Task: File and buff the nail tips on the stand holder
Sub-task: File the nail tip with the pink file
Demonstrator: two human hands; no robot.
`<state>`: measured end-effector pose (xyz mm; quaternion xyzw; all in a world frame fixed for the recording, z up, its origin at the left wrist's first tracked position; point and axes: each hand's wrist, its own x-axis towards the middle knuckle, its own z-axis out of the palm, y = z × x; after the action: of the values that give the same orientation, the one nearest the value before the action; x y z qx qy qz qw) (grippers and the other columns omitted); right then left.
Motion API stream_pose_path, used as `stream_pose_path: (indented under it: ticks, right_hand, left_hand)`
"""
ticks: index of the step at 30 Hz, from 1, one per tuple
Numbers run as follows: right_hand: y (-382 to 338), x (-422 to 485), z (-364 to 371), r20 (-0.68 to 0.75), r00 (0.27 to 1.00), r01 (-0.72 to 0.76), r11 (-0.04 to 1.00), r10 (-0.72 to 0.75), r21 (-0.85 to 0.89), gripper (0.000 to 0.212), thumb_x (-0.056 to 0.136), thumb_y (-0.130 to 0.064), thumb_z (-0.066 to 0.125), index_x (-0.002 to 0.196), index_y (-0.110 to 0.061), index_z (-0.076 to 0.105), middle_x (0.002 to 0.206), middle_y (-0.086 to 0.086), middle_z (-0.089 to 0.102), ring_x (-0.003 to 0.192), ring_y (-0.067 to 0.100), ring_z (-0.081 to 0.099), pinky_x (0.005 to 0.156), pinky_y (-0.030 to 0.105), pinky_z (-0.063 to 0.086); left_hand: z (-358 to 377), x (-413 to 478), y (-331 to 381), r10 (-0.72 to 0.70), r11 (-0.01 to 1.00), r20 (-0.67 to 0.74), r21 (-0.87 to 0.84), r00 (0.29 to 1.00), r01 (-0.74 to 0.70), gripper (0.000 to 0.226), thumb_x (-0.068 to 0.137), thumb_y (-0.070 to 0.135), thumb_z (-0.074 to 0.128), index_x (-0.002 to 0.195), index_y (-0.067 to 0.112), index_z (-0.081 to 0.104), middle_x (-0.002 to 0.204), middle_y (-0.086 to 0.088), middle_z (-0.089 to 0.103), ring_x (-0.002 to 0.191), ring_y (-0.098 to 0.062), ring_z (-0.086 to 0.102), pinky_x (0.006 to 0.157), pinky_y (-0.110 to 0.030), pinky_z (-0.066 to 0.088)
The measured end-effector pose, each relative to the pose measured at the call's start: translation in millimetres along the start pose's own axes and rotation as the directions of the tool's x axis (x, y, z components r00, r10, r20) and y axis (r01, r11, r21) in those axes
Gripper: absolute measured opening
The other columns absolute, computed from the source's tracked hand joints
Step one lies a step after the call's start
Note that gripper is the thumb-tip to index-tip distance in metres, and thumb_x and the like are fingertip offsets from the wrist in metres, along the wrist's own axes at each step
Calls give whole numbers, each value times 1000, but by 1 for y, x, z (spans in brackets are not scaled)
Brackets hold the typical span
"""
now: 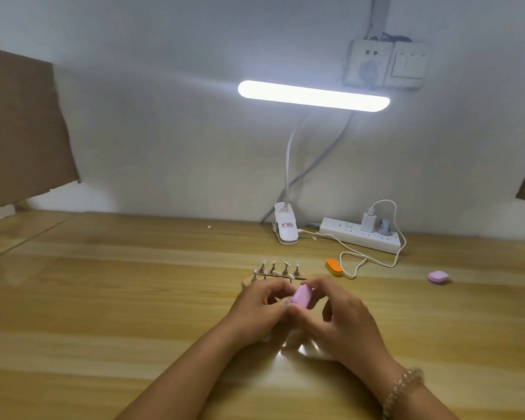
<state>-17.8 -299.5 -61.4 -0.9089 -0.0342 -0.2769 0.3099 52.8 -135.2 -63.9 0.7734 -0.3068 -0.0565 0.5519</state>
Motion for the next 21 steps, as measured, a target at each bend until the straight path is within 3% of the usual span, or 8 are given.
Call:
stream_pose_path:
  ticks: [3, 6, 10, 14, 18, 21]
  right_hand:
    - [7, 1, -2, -47, 999, -14, 1000, 13, -9, 43, 75, -75, 52, 91, -36, 60, 82, -20, 61, 69, 5, 56, 60, 25, 46]
    - [3, -3, 0, 3, 997, 72, 997, -72, -5, 42, 76, -74, 56, 96, -37, 59, 86, -20, 60, 64, 8, 55, 56, 25, 46]
    - [3, 3, -2, -33, 999, -15, 999, 17, 39, 48, 73, -77, 52, 95, -36, 63, 85, -16, 59, 68, 5, 53, 59, 22, 42]
    - [1, 0, -1, 19, 999, 46, 999, -46, 28, 41, 74, -71, 60, 96, -36, 61, 85, -17, 57, 67, 5, 52, 56, 17, 39]
    - [6, 8, -7, -65, 988, -126, 980, 138, 155, 21, 80, -45, 73, 93, -30, 67, 89, -10, 61, 77, 8, 56, 67, 23, 43]
    - [2, 1, -7, -67, 996, -41, 983, 54, 180, 25, 79, -31, 78, 102, -30, 67, 91, -11, 62, 72, 4, 55, 62, 16, 41]
  left_hand:
    - [1, -1, 2, 24, 999, -1, 45, 1000, -24, 22, 95, 16, 65, 83, 34, 70, 73, 21, 67, 60, 2, 55, 62, -22, 44]
    - [0, -1, 3, 12, 999, 2, 39, 1000, -12, 23, 93, 12, 65, 83, 32, 72, 75, 17, 68, 63, -4, 56, 62, -21, 44]
    - [1, -2, 5, 20, 997, -6, 77, 1000, -19, 20, 94, 17, 66, 83, 33, 70, 68, 19, 65, 56, 3, 53, 57, -19, 42]
    - [0, -2, 4, 1, 1000, -6, 29, 1000, -1, 24, 94, 13, 65, 82, 33, 71, 66, 23, 65, 59, 1, 55, 55, -14, 43]
    - [1, -1, 5, 41, 999, 1, 14, 999, -41, 15, 96, 13, 64, 90, 24, 73, 80, 17, 71, 66, 9, 58, 63, -12, 41]
    - [1, -1, 4, 44, 999, -13, -3, 999, -44, 13, 97, 11, 61, 95, 16, 73, 85, 13, 71, 71, 7, 59, 69, -17, 43]
